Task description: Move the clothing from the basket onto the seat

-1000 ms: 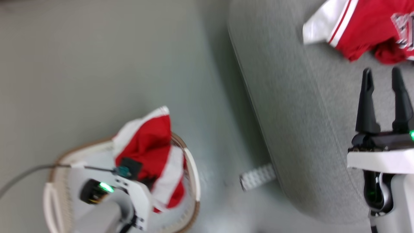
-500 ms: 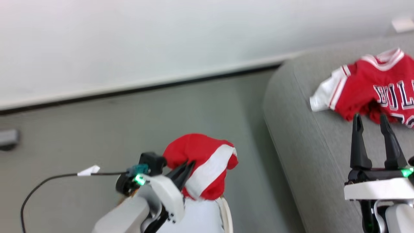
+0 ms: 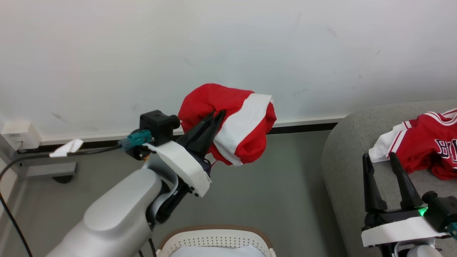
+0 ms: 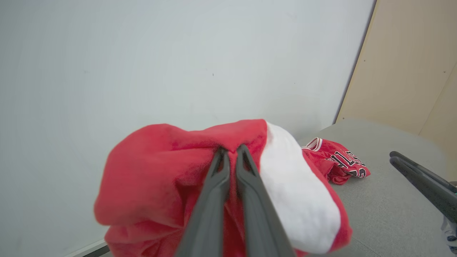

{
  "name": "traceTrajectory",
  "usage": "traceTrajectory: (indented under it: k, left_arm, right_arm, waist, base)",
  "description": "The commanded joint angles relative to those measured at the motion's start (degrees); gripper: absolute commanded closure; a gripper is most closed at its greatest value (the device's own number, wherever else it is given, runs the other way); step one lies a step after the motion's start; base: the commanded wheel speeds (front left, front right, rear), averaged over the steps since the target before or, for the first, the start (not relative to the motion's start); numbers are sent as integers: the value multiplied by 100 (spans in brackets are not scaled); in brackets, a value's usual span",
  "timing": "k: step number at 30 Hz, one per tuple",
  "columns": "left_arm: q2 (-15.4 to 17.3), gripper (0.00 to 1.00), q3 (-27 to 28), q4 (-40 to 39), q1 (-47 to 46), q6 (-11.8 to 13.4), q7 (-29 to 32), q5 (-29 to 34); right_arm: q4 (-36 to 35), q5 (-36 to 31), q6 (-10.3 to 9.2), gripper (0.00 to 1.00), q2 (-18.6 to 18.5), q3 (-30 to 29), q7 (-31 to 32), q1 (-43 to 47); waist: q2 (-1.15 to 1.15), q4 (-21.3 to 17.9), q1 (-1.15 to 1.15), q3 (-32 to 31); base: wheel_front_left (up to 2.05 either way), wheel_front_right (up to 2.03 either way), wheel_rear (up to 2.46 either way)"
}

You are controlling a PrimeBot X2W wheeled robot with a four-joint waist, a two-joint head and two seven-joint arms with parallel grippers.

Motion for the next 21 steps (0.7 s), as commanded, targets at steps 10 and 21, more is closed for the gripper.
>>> traceTrajectory:
  k: [10, 21]
  left_arm:
    - [315, 100, 45, -741, 231, 345, 217, -80]
    - [47, 100, -428, -1008, 569, 298, 388, -6]
  right_arm:
    - [148, -66, -12, 0, -132, 583, 6, -173]
    - [1022, -700, -13, 0, -412, 1927, 228, -999]
  waist:
    - [0, 78, 2, -32]
    - [0, 525, 2, -81]
  base:
    - [0, 0, 0]
    - [0, 0, 0]
